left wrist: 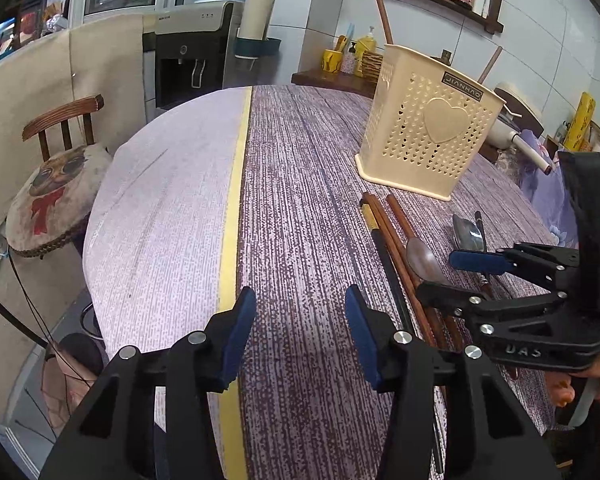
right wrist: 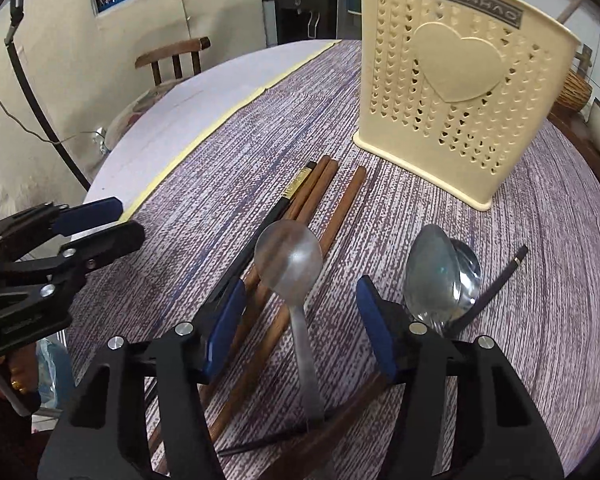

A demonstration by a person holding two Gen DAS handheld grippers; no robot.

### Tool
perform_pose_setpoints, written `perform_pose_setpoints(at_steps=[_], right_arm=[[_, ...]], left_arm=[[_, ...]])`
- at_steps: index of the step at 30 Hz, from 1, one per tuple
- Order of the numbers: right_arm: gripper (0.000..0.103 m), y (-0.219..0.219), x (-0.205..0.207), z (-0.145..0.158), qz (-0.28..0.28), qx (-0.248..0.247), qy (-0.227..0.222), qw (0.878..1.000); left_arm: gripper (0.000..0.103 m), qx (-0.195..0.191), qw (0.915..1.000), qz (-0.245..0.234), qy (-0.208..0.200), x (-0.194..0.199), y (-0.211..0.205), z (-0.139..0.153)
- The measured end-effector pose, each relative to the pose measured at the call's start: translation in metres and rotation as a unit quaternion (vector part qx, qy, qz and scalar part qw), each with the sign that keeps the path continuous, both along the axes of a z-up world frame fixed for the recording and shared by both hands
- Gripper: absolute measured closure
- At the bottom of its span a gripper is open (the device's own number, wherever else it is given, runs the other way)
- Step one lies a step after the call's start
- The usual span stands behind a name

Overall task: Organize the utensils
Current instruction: 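Grasp a steel spoon by its handle with the right tool while the left tool moves to the chopsticks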

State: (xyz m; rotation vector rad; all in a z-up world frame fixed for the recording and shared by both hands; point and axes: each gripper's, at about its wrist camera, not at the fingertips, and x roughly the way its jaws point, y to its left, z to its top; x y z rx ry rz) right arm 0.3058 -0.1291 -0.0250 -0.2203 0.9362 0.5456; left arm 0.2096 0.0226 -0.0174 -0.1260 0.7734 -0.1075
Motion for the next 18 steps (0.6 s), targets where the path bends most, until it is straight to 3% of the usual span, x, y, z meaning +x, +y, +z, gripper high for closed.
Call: perform_pose_setpoints(at_steps=[6,18], right_arm=[[0.06,0.009,0.011,0.0,0.014,0.004,0.017,1.0],[0.066,0.011,0.016,-0.002,0.003,0.025,0.033,0.999]], left_arm=[[0.056,-0.003,1.0,-0.002,0.001,0.001,0.002,0.0],[0.056,-0.004,0.9999,-0.009,0.003,0.002,0.0,-0.001]])
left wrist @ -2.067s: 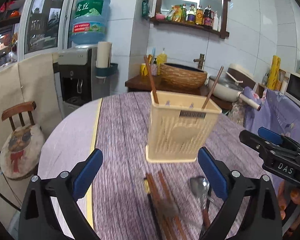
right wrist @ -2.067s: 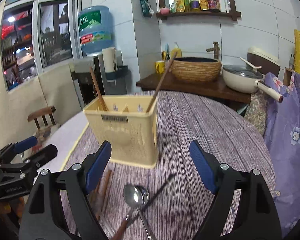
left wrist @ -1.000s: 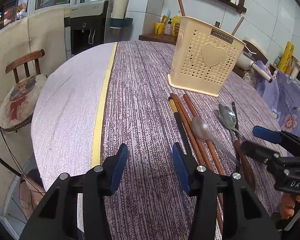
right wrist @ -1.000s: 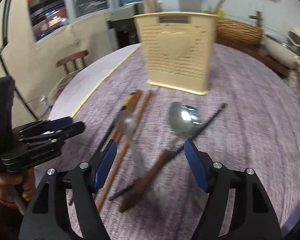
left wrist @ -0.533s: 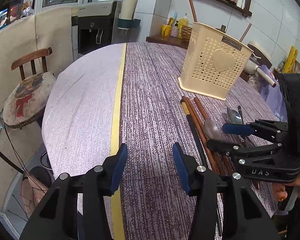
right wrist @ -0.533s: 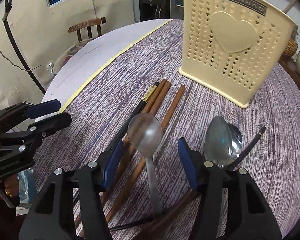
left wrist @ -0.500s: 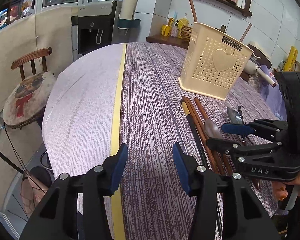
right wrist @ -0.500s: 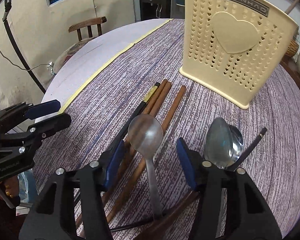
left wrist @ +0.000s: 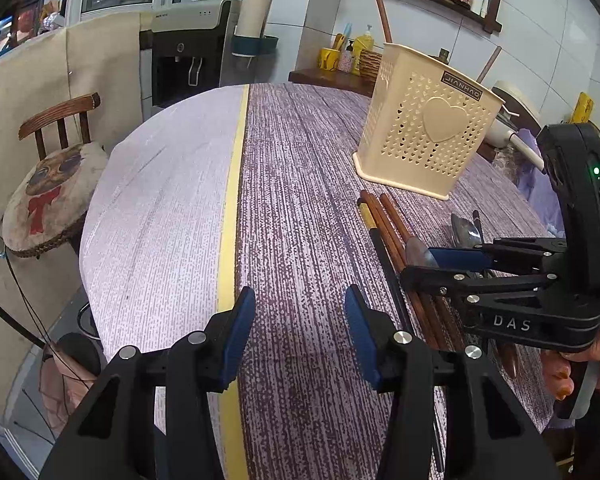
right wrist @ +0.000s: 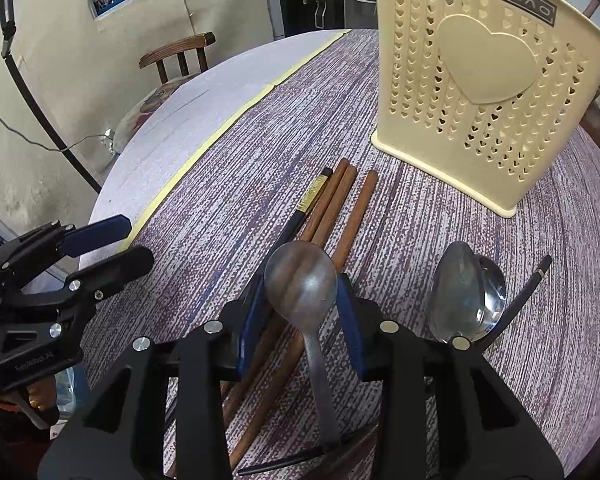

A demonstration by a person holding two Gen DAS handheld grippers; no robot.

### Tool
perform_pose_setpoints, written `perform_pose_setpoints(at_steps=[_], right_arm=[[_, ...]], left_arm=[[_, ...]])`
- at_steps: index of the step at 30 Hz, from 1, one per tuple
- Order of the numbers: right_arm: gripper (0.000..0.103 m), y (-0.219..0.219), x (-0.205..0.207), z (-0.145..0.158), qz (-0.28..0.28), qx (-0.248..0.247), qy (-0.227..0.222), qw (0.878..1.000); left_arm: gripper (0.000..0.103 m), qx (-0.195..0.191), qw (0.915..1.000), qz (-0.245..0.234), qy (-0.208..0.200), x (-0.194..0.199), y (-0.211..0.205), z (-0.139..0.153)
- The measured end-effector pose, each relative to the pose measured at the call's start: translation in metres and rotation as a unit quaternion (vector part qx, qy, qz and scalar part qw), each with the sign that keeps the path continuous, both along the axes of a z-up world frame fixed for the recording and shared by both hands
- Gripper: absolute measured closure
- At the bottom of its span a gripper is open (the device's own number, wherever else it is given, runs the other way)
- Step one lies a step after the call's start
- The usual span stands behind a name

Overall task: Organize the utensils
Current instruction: 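Grasp a steel spoon by its handle with the right tool while the left tool moves to the chopsticks, then grasp the black gold-tipped chopstick with the left tool while the right tool holds the spoon up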

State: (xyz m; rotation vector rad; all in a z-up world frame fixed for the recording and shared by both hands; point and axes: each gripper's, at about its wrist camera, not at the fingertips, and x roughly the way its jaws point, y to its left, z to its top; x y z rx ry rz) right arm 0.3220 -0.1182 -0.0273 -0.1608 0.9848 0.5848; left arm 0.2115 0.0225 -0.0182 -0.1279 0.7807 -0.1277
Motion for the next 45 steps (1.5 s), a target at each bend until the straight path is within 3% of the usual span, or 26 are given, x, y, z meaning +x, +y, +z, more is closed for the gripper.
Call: perform_pose_setpoints(at_steps=[6,13,28,34,45], right_arm=[[0.066,-0.021,-0.001,0.02,-0.037,0.061,-0.008,0.997],[0.066,-0.049,-0.009,0.059,-0.091,0.133,-0.048,0.986],[0.066,-0.066,-0.042,0.095,-0.133,0.159,-0.144,0.968],[0.066,-0.067,-0.043,0.101,-0.138,0.169,-0.15,0.964],[0.066,-0.076,-0.047,0.099,-0.153,0.155,-0.157,0.963]], left_arm=[[0.056,-0.01,0.9997,-0.02,0.01,0.006,-0.009,-0.003],[0.058,-0.02,0.9978,-0.058,0.024,0.019,-0.028,-0.002],[0.077,-0.001,0.9946,-0.085,0.059,0.046,-0.053,-0.012],[0.081,0.019,0.9941,-0.086,0.063,0.055,-0.059,-0.012],[0.09,0.021,0.993,-0.083,0.081,0.078,-0.059,-0.01]])
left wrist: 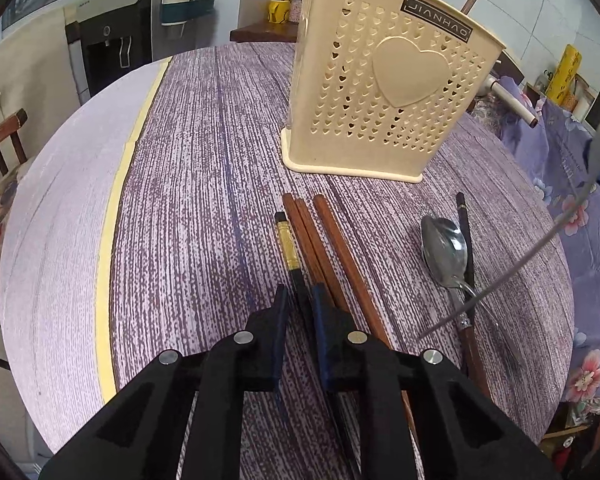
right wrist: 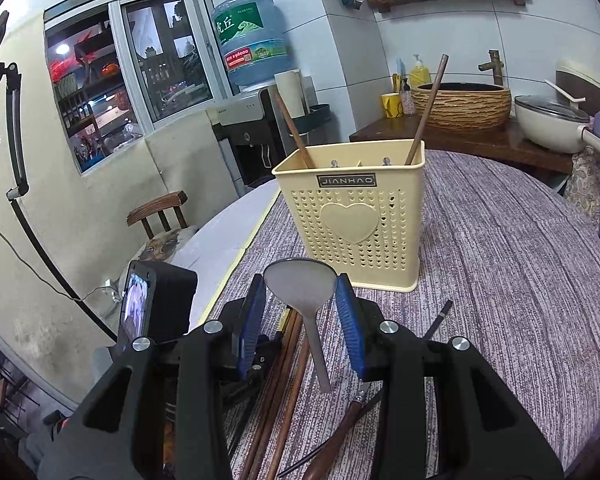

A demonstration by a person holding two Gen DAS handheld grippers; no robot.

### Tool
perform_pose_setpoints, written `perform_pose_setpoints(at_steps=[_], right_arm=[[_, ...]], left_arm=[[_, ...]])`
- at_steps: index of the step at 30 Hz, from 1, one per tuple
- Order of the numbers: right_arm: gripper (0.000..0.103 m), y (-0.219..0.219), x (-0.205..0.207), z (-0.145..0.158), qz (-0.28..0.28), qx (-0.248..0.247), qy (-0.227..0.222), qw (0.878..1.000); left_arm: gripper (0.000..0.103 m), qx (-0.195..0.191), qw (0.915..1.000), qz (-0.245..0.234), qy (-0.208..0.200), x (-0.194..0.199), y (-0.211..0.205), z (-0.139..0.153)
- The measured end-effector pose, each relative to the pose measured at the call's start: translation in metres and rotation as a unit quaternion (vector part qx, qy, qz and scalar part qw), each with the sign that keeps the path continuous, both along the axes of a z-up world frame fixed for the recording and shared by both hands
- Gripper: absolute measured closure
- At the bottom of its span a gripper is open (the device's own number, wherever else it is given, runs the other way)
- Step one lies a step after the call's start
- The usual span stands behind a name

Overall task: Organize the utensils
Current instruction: 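Grasp the black gold-tipped chopstick with the left tool while the right tool holds the spoon up, then carry the chopstick and spoon over the basket and lower them in with both tools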

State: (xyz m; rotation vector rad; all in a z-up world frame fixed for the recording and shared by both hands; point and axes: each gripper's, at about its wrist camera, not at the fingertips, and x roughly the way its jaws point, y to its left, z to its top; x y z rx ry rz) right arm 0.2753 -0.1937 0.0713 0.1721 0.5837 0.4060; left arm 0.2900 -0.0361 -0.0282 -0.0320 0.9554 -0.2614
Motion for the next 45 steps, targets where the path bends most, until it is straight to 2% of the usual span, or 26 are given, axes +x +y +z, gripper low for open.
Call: perform_pose_setpoints(at_steps=[12,22,28,34,39,45], right_arm=[[0.066,-0.003,-0.002,0.0,-0.009,0.003,0.005,1.0],[0.066,-0.004,-0.004,0.001,-0.016,-0.001,0.006,1.0],[0.066,-0.003,-0.005,0.002,-0.018,-0.003,0.007,1.0],[0.066,-0.004,-0.005,0.002,-0.017,-0.004,0.007,1.0],[0.066,-0.007,-0.004,0.003,-0.012,0.005,0.013,1.0],[0.066,-0.011,-0.003,0.008,-0.007,0.013,0.022,1.0]], left_arm=[[0.093,0.042,0.999,-0.002,0.016,0.028,-0.018,0.003],[0.095,0.062,0.9979,0.015,0.003,0.031,-0.026,0.002],[0.095,0.037,0.9988,0.03,0.008,0.033,-0.02,0.004],[0.095,0.01,0.9993,0.035,-0.011,0.031,-0.011,0.019],[0.095,-0.014,0.9978,0.033,-0.056,0.015,-0.003,0.055],[0.095,-0.036,0.9922,0.034,-0.115,-0.006,0.01,0.1]])
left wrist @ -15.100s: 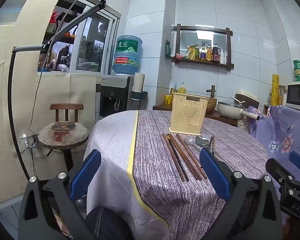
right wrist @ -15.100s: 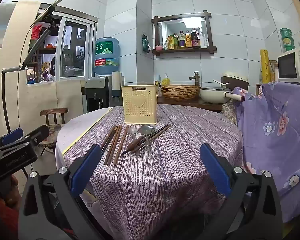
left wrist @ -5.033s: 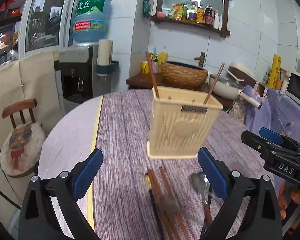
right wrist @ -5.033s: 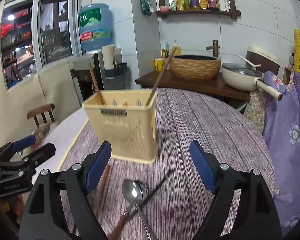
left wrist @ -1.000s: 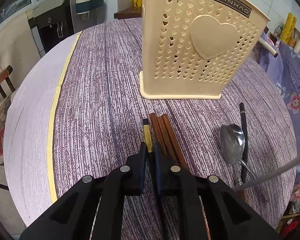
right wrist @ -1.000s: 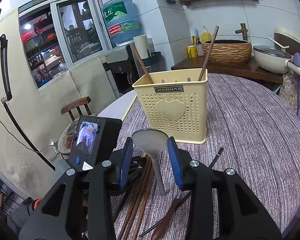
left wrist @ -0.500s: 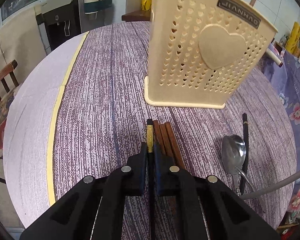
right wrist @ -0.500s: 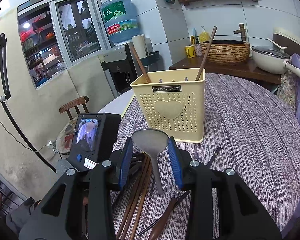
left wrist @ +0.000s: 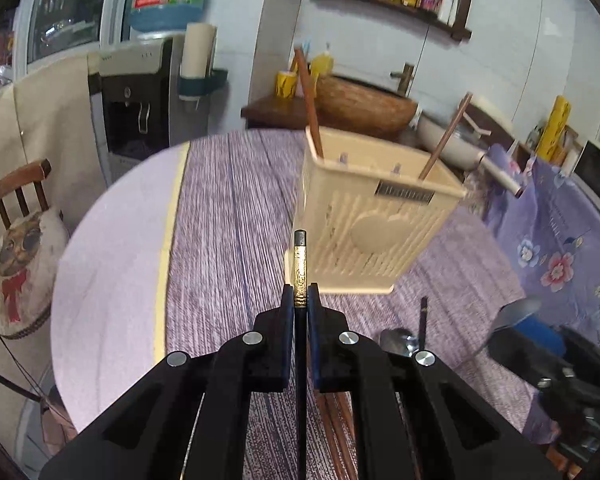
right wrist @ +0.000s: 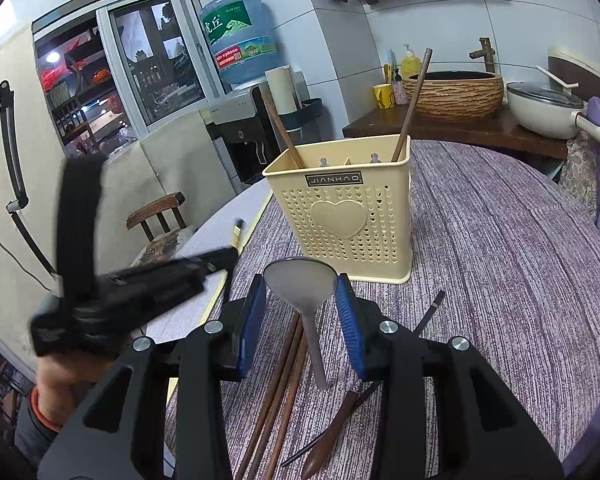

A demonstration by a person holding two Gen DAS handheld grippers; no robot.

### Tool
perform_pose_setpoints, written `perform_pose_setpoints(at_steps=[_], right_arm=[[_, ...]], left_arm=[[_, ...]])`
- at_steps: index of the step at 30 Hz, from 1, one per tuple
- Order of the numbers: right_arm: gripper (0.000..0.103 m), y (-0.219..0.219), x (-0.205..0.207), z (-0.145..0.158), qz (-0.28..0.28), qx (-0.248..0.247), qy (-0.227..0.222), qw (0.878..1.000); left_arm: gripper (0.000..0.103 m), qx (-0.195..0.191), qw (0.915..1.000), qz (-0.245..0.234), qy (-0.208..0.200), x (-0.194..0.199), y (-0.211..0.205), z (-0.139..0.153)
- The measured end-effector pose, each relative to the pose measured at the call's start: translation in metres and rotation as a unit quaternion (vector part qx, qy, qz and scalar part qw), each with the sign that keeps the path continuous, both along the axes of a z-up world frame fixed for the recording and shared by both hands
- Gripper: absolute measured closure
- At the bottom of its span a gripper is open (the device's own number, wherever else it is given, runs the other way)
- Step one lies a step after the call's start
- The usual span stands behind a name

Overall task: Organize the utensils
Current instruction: 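Carry the chopstick and spoon over the basket and lower them in with both tools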

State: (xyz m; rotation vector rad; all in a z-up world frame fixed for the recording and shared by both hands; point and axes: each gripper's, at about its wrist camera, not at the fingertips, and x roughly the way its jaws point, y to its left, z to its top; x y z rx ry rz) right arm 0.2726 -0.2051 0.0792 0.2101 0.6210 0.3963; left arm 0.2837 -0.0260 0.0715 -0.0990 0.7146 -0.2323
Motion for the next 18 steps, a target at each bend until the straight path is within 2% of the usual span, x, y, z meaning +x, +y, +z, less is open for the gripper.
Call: perform_pose_setpoints(at_steps=[3,8,18], right_arm=[[0.066,0.001,-0.001,0.004,0.003,-0.002,0.001,1.0],[0.066,0.004,0.002,0.009,0.013,0.003,0.005,1.0],[0.066,0.005,0.008,0.03,0.021,0.002,-0.008,1.0]], left_arm=[[0.095,-0.006,0.9996,0.004,-0.028,-0.008,0.007,0.021],[0.095,-0.006,0.9984,0.005,-0.056,-0.015,0.009,0.038],[0.095,-0.01,0.9972,0.0,-0.074,-0.015,0.012,0.056]])
